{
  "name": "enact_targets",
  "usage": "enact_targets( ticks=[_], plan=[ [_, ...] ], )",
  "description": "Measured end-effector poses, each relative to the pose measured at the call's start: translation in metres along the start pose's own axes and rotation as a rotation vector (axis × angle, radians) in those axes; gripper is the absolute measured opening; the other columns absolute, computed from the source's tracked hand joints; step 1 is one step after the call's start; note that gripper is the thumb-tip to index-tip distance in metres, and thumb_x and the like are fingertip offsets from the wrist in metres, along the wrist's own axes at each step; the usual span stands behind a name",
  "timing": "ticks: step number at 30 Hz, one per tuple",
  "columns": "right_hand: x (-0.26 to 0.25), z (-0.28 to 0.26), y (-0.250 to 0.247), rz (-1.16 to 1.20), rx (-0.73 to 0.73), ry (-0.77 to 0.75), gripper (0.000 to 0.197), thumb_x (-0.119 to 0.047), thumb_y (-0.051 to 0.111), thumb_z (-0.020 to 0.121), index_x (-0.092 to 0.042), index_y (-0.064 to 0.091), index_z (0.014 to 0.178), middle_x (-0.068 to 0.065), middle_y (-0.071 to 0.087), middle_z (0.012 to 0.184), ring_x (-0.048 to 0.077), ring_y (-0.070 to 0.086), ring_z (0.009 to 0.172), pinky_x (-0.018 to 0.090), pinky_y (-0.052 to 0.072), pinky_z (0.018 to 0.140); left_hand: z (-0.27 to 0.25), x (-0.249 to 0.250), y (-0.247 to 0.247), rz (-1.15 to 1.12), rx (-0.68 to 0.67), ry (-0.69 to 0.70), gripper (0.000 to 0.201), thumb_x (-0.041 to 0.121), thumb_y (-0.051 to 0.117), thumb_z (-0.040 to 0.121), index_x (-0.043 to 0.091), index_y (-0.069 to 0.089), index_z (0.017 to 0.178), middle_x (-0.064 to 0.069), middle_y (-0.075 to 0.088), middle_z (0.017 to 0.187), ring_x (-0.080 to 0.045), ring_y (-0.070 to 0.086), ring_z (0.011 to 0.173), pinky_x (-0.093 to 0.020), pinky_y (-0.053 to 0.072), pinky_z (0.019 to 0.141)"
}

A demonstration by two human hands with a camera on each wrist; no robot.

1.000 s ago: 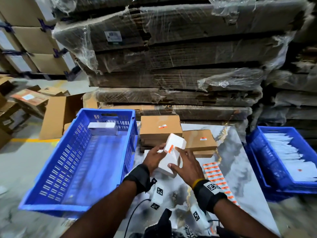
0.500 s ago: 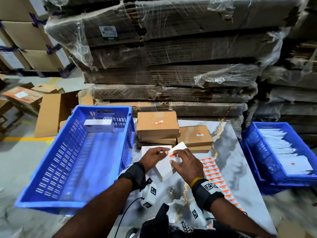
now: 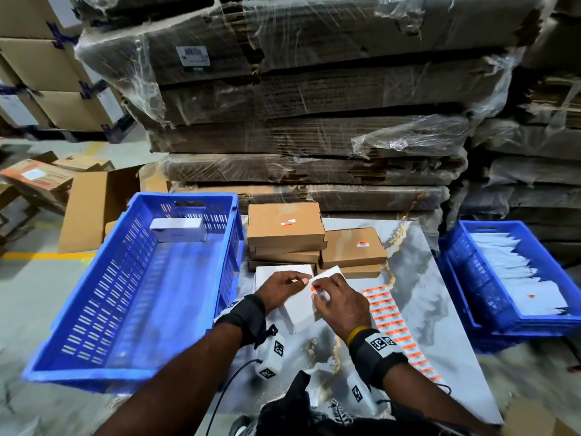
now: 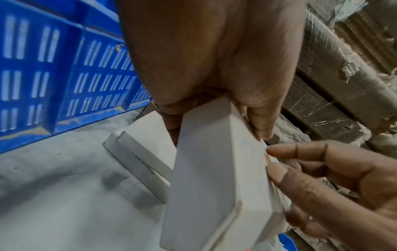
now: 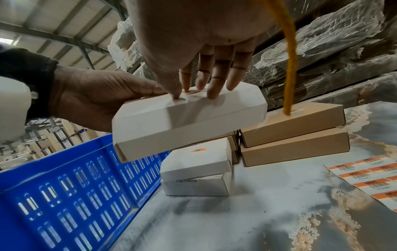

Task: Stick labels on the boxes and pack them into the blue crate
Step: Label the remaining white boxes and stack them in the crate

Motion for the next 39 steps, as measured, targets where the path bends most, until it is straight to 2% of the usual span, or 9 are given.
enact_targets(
  ticks=[13,16,19,22,24,28,30,34,39],
  plan=[
    [-0.002,-0.004,0.002,-0.003,0.047,0.027,0.020,-0.036,0.053,0.094,-0.026,0.065,0.106,-0.004,0.058,0.114,0.019,0.064,0.094,0.029,0.050,0.073,0.003,-0.005,0.005,0.064,0.016,0.020,0.024,0.015,0.059,0.097,0.003,0.067,0.116,-0.003,0.067,0.096,-0.007,0.062,0.079,-0.013,0.049,0.069],
    [0.002,-0.004,0.003,0.099,0.039,0.126,0.017,-0.035,0.054,0.093,-0.024,0.064,0.102,-0.003,0.059,0.111,0.020,0.062,0.094,0.028,0.050,0.074,0.003,-0.008,0.007,0.108,0.015,0.030,0.024,0.018,0.059,0.097,0.010,0.065,0.119,-0.002,0.065,0.090,-0.014,0.058,0.078,-0.021,0.049,0.075],
    [0.009,-0.005,0.006,0.257,0.079,0.208,0.012,-0.033,0.060,0.091,-0.022,0.064,0.094,-0.002,0.062,0.102,0.018,0.061,0.089,0.027,0.051,0.073,0.000,-0.006,0.010,0.291,0.024,0.106,0.023,0.020,0.056,0.099,0.016,0.058,0.121,0.008,0.056,0.078,-0.009,0.047,0.069,-0.017,0.040,0.066],
    [0.012,-0.007,0.004,0.367,0.133,0.250,0.009,-0.028,0.063,0.090,-0.020,0.063,0.088,-0.004,0.061,0.092,0.017,0.059,0.084,0.024,0.049,0.069,0.000,-0.005,0.013,0.430,-0.003,0.225,0.016,0.015,0.052,0.099,0.017,0.059,0.114,0.014,0.060,0.101,-0.009,0.055,0.089,-0.016,0.041,0.079],
    [0.016,-0.007,0.001,0.366,0.181,0.264,0.008,-0.025,0.062,0.090,-0.017,0.065,0.089,-0.001,0.064,0.094,0.018,0.060,0.083,0.025,0.049,0.069,0.002,-0.006,0.013,0.493,-0.009,0.278,0.013,0.016,0.050,0.100,0.018,0.063,0.105,0.012,0.063,0.105,-0.011,0.055,0.100,-0.022,0.040,0.090],
    [0.019,-0.011,-0.008,0.246,0.254,0.232,0.006,-0.028,0.061,0.089,-0.023,0.063,0.089,-0.004,0.064,0.094,0.018,0.060,0.075,0.024,0.041,0.059,0.002,0.002,0.019,0.488,0.012,0.343,0.022,0.016,0.053,0.100,0.010,0.071,0.088,0.007,0.067,0.090,0.007,0.055,0.088,-0.008,0.036,0.084],
    [0.018,-0.014,-0.013,0.167,0.271,0.198,0.006,-0.029,0.060,0.089,-0.024,0.062,0.090,-0.005,0.062,0.096,0.020,0.061,0.075,0.024,0.037,0.057,0.003,0.005,0.023,0.464,0.020,0.342,0.024,0.016,0.055,0.099,0.010,0.073,0.084,0.006,0.069,0.086,0.008,0.056,0.084,-0.006,0.036,0.081],
    [0.015,-0.018,-0.018,0.054,0.261,0.154,0.012,-0.033,0.059,0.091,-0.024,0.063,0.097,-0.002,0.062,0.102,0.024,0.063,0.081,0.024,0.038,0.057,0.008,0.007,0.032,0.374,0.034,0.305,0.020,0.025,0.064,0.094,0.014,0.077,0.085,0.005,0.072,0.086,-0.003,0.062,0.083,-0.021,0.045,0.082],
    [0.015,-0.023,-0.017,-0.006,0.229,0.112,0.019,-0.033,0.061,0.091,-0.021,0.067,0.104,0.002,0.064,0.108,0.024,0.066,0.084,0.023,0.039,0.059,0.014,0.001,0.037,0.350,0.059,0.253,0.045,0.064,0.055,0.086,0.025,0.076,0.080,0.007,0.072,0.084,-0.011,0.064,0.085,-0.040,0.049,0.085]
  ],
)
Point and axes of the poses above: each hand's wrist, its own z-axis towards the middle knuckle, its own y-axis out of the palm, x = y × z, the point moved 1 cm from there along z, towards the middle knuckle
